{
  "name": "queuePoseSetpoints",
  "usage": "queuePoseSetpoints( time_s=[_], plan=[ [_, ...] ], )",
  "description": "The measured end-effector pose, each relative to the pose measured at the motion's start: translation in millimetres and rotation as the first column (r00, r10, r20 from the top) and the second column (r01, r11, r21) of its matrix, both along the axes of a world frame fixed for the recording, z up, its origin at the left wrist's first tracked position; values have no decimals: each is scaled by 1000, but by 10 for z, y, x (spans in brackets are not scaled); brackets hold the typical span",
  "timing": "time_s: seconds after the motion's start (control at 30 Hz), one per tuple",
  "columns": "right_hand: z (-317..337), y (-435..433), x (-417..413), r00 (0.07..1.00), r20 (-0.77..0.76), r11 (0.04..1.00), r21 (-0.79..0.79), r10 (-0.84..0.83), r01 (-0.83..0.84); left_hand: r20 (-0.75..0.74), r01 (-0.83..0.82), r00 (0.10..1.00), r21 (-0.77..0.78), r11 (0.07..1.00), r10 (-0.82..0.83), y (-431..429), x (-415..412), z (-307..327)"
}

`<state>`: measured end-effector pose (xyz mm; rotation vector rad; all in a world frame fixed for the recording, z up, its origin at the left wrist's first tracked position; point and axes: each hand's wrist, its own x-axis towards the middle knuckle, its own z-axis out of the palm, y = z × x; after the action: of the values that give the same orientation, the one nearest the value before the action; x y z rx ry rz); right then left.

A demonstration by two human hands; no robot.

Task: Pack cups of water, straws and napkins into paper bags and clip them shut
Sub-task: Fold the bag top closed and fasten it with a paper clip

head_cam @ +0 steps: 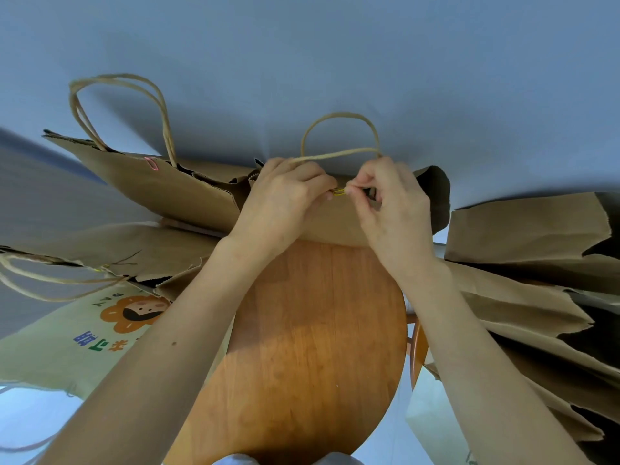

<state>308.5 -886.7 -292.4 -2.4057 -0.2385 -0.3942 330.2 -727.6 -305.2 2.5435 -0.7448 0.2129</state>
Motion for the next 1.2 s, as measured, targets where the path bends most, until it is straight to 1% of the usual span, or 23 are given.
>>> queuePoseSetpoints(
  time_s=[0.1,0.17,0.27,0.37,0.47,0.57,0.67,0.77,0.8,0.9,0.97,1.03,1.1,1.13,1.2],
  plan=[
    [25,50,-20,998,58,1000,-21,0,1,-1,-8,1000,-28,1000,8,-6,9,-4],
    [35,57,-27,998,65,999,-27,-16,18,-4,8,1000,-61,998,-8,-18,33,5],
    [30,41,-36,999,38,1000,-21,-17,17,-18,34,999,-110,993,-36,-24,46,17],
    [16,41,-45,1000,11,1000,1,4,-4,-36,62,997,-115,991,-67,-38,25,43],
    [9,58,-67,1000,-8,1000,-28,-5,5,-58,69,995,-118,991,-77,-22,9,36],
    [7,86,-92,999,-20,997,-60,-39,38,-85,39,995,-139,989,-51,-6,-12,13],
    [-1,78,-101,997,-36,994,-84,-67,64,-56,22,998,-132,991,-30,-30,-47,6],
    [23,-21,-139,995,-86,995,-87,-52,45,35,32,999,-74,997,-29,-14,-68,20],
    [45,-69,-165,996,-75,995,-94,-42,35,60,39,998,-64,997,-35,12,-73,36],
    [161,-238,-217,999,21,993,-110,-48,50,57,23,998,-117,993,-17,149,-79,140],
    [223,-368,-232,994,4,985,-134,-109,108,23,-49,998,-162,986,53,252,-80,231],
    [248,-480,-243,975,-113,976,-128,-190,175,3,-139,990,-132,981,141,324,-88,312],
    [259,-525,-273,936,-258,970,-90,-240,224,-9,-215,977,-27,976,215,351,-117,339],
    [251,-530,-290,926,-273,965,-101,-262,243,-20,-241,970,50,969,242,350,-136,334],
    [245,-538,-310,926,-214,943,-188,-311,274,-46,-244,966,183,952,256,332,-168,293]
  ],
)
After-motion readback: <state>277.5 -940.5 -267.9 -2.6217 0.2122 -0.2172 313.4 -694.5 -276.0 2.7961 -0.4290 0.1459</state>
